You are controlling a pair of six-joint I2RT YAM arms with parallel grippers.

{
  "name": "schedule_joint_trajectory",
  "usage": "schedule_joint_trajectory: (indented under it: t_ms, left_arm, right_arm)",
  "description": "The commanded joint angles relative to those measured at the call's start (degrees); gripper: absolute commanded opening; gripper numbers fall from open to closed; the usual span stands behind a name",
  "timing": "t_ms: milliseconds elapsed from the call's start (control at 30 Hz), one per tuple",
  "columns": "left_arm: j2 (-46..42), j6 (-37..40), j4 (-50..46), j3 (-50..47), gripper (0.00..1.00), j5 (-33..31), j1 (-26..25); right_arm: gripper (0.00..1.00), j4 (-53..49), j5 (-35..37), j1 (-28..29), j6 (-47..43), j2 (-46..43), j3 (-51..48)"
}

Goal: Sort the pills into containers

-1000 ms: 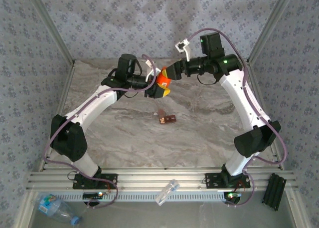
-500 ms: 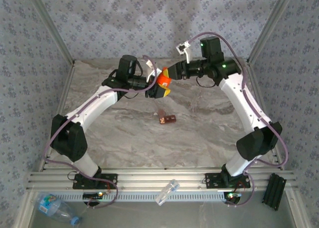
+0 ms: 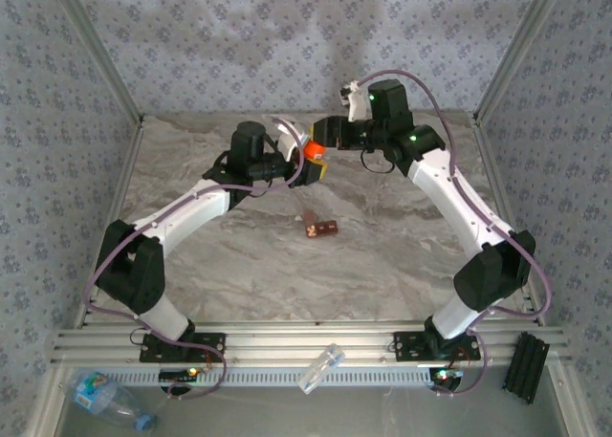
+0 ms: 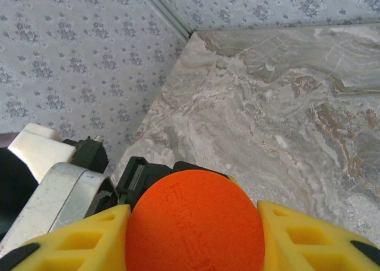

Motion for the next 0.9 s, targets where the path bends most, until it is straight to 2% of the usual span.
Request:
schedule_joint_trajectory:
  t_ms: [0, 67, 133, 233, 400, 600, 867]
  left_arm:
    - [-2.6, 1.6, 6.7, 1.3, 0.0, -1.6, -2.3]
    - [-2.5, 1.6, 6.1, 1.6, 0.0, -0.9, -1.8]
    - [-2.5, 1.6, 5.5, 2.0, 0.0, 0.5, -1.2]
    - [-2.5, 2.2, 4.3, 2.9, 0.0, 3.9, -0.4]
    - [-2.5, 3.2, 1.9, 4.5, 0.0, 12.8, 0.6]
    - [-1.2, 6.3, -7.6, 9.4, 0.0, 21.2, 0.9]
    - [-0.2, 8.5, -13.4, 12.0, 0.0, 24.4, 0.9]
  right_arm:
    - [0.65, 2.6, -2.4, -0.7, 4.1, -1.8, -1.8]
    - [0.76, 7.9, -6.4, -3.5, 4.3, -4.9, -4.9]
    - [0.83, 13.7, -11.8, -6.2, 5.3, -7.8, -8.1]
    - [0.86, 13.6, -16.3, -8.9, 2.8, -10.9, -9.3]
    - [0.86, 7.9, -20.0, -11.2, -2.7, -11.9, -7.3]
    - [0.83, -5.6, -21.1, -11.3, -14.7, -9.2, -0.5]
    - [0.79, -10.6, -22.0, -9.8, -17.6, -5.8, 3.9]
